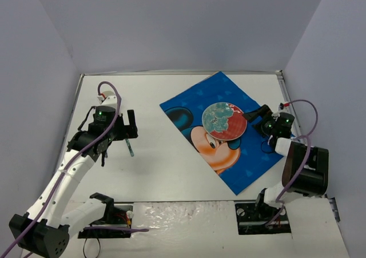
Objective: Set the dinner table for one person
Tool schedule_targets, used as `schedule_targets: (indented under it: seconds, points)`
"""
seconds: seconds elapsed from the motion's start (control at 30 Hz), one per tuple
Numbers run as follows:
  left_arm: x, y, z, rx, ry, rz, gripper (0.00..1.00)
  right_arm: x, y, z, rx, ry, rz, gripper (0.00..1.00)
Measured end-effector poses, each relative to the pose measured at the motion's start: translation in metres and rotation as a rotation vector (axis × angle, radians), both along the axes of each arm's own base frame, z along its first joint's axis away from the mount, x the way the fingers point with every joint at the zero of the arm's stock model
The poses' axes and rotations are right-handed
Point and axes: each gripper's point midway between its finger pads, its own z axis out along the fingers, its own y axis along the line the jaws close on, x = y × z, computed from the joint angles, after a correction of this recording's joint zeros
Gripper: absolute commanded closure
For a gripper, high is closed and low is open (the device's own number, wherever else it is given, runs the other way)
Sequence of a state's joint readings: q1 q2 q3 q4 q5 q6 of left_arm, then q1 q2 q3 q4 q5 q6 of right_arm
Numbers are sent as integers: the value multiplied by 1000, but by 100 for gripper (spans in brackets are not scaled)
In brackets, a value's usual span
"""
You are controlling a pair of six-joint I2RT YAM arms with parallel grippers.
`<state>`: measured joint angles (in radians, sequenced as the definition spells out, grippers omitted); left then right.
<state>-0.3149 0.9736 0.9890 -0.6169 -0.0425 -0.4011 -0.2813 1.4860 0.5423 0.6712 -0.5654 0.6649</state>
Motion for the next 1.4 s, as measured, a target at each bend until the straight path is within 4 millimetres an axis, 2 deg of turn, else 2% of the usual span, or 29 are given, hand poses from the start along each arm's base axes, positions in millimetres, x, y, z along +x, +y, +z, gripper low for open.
schedule_targets:
  seconds: [0.17,0.3,0.43,0.57,0.7,0.8,1.03,1.13,1.33,1.4]
  points:
    - [1,0,-3,6,21,1,3,-16,-37,26,-169,64,-178,2]
    - [5,1,-3,13,47,29,3,-35,-52,47,-267,113,-266,0]
    - [17,13,8,41,58,124,3,-32,-37,75,-330,97,-219,0]
    - [44,39,27,51,42,257,3,-25,-4,103,-366,41,-96,0]
    - [77,78,40,50,31,389,3,-32,18,112,-361,10,-5,0]
    - [109,103,40,50,32,453,4,-37,26,115,-357,-3,41,0]
    - [174,145,-7,9,146,504,12,-48,40,125,-351,-40,119,0]
    - [193,158,-26,-5,183,503,18,-51,43,126,-350,-47,142,0]
    - [215,161,-47,-5,225,456,30,-54,46,124,-355,-43,167,0]
    - [218,159,-51,-7,233,436,38,-55,47,121,-357,-39,172,0]
